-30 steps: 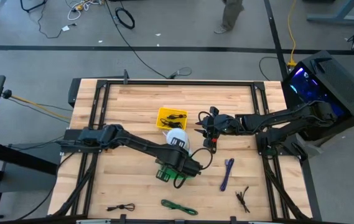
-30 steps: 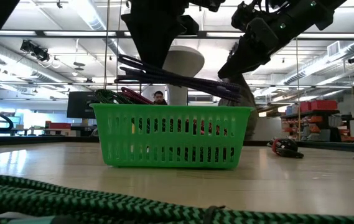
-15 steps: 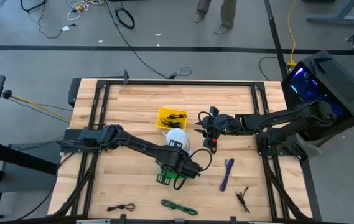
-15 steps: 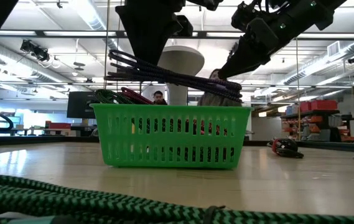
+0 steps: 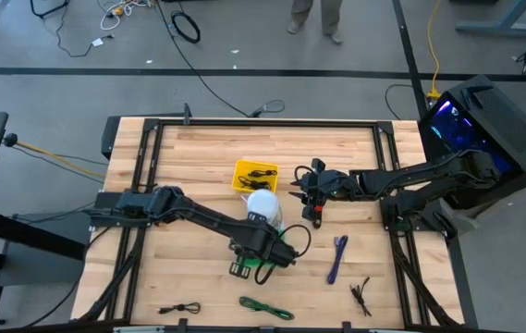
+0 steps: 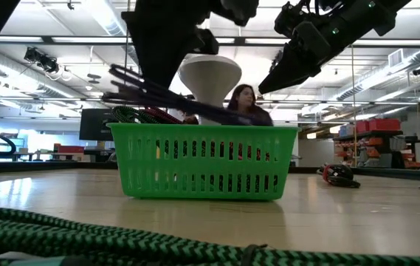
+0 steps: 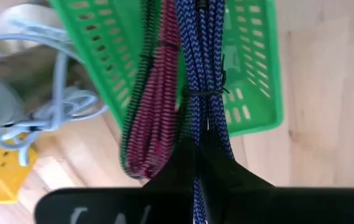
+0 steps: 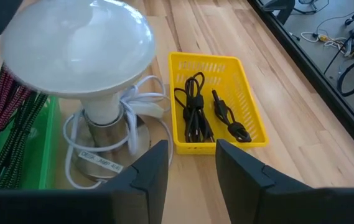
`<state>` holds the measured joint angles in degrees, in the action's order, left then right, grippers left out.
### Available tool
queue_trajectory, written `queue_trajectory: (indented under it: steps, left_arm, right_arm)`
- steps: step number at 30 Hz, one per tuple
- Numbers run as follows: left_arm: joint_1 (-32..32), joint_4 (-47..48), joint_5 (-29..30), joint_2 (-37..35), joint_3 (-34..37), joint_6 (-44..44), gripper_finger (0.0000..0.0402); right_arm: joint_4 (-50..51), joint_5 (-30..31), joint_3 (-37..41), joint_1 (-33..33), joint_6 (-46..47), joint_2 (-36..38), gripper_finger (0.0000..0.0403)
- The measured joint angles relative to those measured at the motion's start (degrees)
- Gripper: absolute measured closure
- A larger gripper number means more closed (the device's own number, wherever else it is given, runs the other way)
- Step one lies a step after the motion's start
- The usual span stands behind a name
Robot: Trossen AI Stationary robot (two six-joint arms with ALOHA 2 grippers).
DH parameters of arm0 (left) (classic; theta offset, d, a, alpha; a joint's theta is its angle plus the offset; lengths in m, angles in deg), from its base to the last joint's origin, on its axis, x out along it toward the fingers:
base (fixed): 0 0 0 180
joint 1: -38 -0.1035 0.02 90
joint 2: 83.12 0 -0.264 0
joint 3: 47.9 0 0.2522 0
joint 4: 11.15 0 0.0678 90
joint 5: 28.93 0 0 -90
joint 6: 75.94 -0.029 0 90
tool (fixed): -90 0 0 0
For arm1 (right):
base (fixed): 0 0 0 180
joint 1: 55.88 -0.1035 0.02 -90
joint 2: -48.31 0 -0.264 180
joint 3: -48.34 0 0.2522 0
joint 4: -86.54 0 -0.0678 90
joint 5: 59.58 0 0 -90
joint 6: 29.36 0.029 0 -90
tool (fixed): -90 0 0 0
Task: Pick & Place USB Port
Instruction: Put the left violet and black USB cable into the green bin, then put the black USB cable into the yellow bin
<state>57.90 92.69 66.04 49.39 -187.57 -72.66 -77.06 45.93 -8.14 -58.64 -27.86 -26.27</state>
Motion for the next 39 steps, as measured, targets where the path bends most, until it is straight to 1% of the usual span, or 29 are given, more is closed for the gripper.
queue_trajectory:
  steps: [2, 6, 12, 14, 17, 19, 21, 22, 24, 26, 29, 31, 33, 36, 39]
  left_arm:
    - [0.02, -0.08, 1.01, 0.0, 0.09, 0.05, 0.039]
    - [-0.07, -0.06, 2.68, -0.02, 0.07, 0.89, 0.0357]
    - [-0.11, -0.06, 2.38, -0.31, 0.03, 1.84, 0.032]
    - [-0.11, -0.04, 2.99, -0.31, -0.5, 1.79, 0.0314]
    - [-0.18, -0.15, 6.28, -0.74, -1.29, 1.81, 0.0312]
    - [-0.24, -0.07, 8.29, -1.98, -1.29, 2.17, 0.0314]
    - [-0.24, -0.07, 8.97, -4.12, -1.29, 4.47, 0.0318]
    - [-0.23, -0.09, 8.51, -5.41, -1.26, 6.84, 0.032]
    - [0.39, -0.06, 5.82, -8.03, -1.2, 12.43, 0.0324]
    - [1.75, -0.09, 3.85, -10.52, -1.2, 19.42, 0.0327]
    - [5.76, -0.09, 3.37, -13.22, -1.2, 28.43, 0.0333]
    - [9.11, -0.09, 3.57, -13.54, -1.2, 32.82, 0.0337]
    - [12.51, -0.13, 3.1, -13.29, -1.14, 39.0, 0.0339]
    - [17.36, -0.17, 1.63, -13.16, 1.39, 54.57, 0.034]
    - [22.71, -0.09, -1.71, -12.93, 7.06, 69.65, 0.034]
  right_arm:
    - [-0.07, 0.0, 0.0, -0.01, 0.0, 0.0, 0.0268]
    - [-0.07, 0.0, 0.0, -0.01, 0.04, 0.0, 0.0268]
    - [-0.07, 0.0, 0.0, 0.0, 0.07, 0.0, 0.0268]
    - [-0.07, 0.0, 0.0, -0.02, 0.08, 0.0, 0.0268]
    - [-0.07, 0.0, 0.0, -0.01, 0.09, 0.0, 0.0268]
    - [-0.05, 0.0, 0.0, 0.0, 0.13, 0.0, 0.0268]
    - [0.1, 0.01, 0.0, -0.01, 0.11, 0.0, 0.0268]
    - [0.29, 0.02, 0.0, -0.02, 0.12, 0.0, 0.0268]
    - [1.28, 0.02, 0.0, 0.0, 0.11, 0.0, 0.0268]
    - [1.87, 0.02, 0.0, 0.0, 0.3, -0.01, 0.0268]
    - [2.36, 0.02, 0.0, 0.0, 1.07, 0.0, 0.0268]
    - [2.29, 0.02, 0.0, 0.0, 1.07, 0.0, 0.0268]
    - [2.23, 0.02, 0.0, 0.0, 1.05, 0.0, 0.0268]
    - [2.2, 0.02, 0.0, -0.02, 1.07, 0.0, 0.0268]
    - [2.16, -0.09, 0.0, 0.0, 1.05, 0.0, 0.0268]
